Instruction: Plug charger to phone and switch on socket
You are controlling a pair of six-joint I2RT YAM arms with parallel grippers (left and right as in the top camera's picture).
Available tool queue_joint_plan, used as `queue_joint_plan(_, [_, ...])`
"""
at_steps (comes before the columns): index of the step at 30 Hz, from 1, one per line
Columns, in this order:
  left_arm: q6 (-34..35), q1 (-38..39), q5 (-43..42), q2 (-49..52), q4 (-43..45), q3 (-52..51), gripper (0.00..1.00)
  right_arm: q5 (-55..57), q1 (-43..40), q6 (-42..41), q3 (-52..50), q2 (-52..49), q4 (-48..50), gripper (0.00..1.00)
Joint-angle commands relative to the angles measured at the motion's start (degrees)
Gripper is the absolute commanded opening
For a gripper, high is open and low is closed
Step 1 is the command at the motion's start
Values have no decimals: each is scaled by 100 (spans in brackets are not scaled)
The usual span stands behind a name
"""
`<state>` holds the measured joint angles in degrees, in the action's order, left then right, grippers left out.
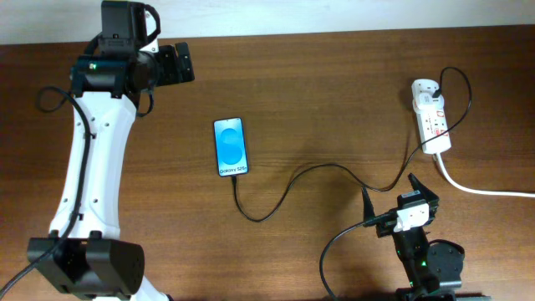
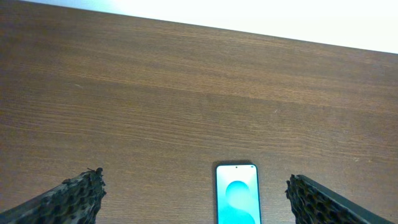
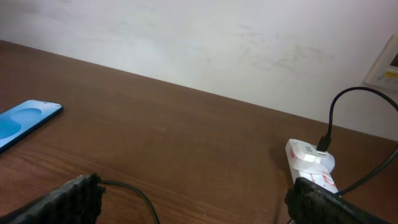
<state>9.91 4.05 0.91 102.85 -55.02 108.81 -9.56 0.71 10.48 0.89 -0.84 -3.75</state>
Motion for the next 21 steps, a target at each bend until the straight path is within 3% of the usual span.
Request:
queue_joint_plan(1, [-13,-20,39,-92,0,74,99,-74,-35,-22,-57,66,15,98])
queue_joint_plan(14, [-11,-20,37,-92,-11,74,99,-74,-35,-22,-57,66,15,98])
queue_joint_plan(17, [-483,-20,1436,-570,-35,74,99,-74,-35,-22,-55,66,15,98])
queue_joint_plan(21, [-485,-20,1440,-1593,-37,-380,99,-74,-35,-22,-57,66,15,98])
